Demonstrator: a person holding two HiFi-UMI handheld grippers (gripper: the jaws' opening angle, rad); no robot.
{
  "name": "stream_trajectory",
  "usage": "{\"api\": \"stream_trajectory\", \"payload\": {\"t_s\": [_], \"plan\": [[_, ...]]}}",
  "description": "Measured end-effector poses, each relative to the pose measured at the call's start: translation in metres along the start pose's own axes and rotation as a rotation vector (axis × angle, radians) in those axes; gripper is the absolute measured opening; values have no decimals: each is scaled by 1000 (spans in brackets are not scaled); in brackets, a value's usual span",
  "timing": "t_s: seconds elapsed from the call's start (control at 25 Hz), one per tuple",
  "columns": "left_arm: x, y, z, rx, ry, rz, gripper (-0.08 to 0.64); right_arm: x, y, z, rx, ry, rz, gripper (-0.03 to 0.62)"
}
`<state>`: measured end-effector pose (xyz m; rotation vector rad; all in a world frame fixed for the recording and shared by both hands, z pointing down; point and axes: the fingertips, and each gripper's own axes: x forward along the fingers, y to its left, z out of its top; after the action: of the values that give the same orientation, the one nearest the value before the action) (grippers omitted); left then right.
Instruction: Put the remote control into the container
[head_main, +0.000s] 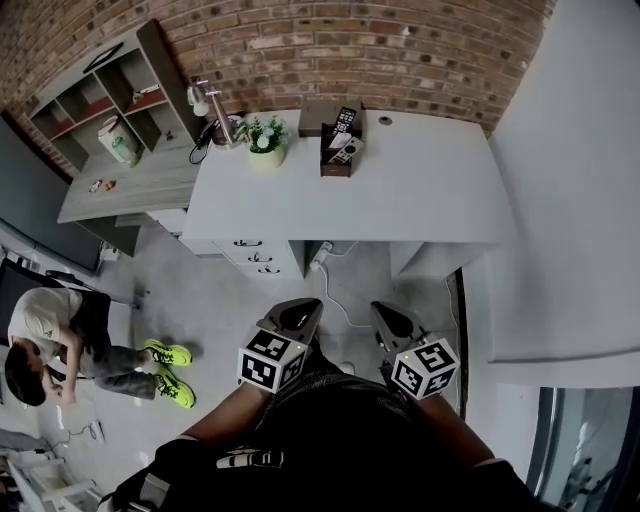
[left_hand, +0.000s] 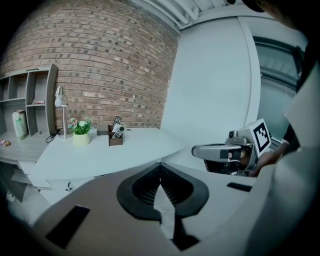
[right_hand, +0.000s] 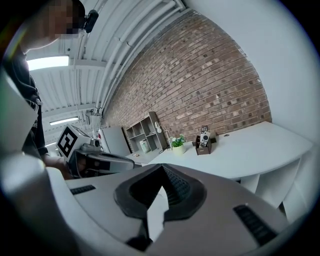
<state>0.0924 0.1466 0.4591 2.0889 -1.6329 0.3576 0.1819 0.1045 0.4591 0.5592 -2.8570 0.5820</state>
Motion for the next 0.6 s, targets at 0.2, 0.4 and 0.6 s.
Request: {"api": "stream_trajectory", "payload": {"t_s": [0.2,0.4,0.6], "plan": [[-1,0,2,7,-3,0,5,1,4,3,-6,-11,8,8],[-3,2,1,15,-3,2,5,2,5,1,-5,-7,4,8],[-3,0,2,14,-4,3,5,3,4,1,1,-8,5,8]]}}
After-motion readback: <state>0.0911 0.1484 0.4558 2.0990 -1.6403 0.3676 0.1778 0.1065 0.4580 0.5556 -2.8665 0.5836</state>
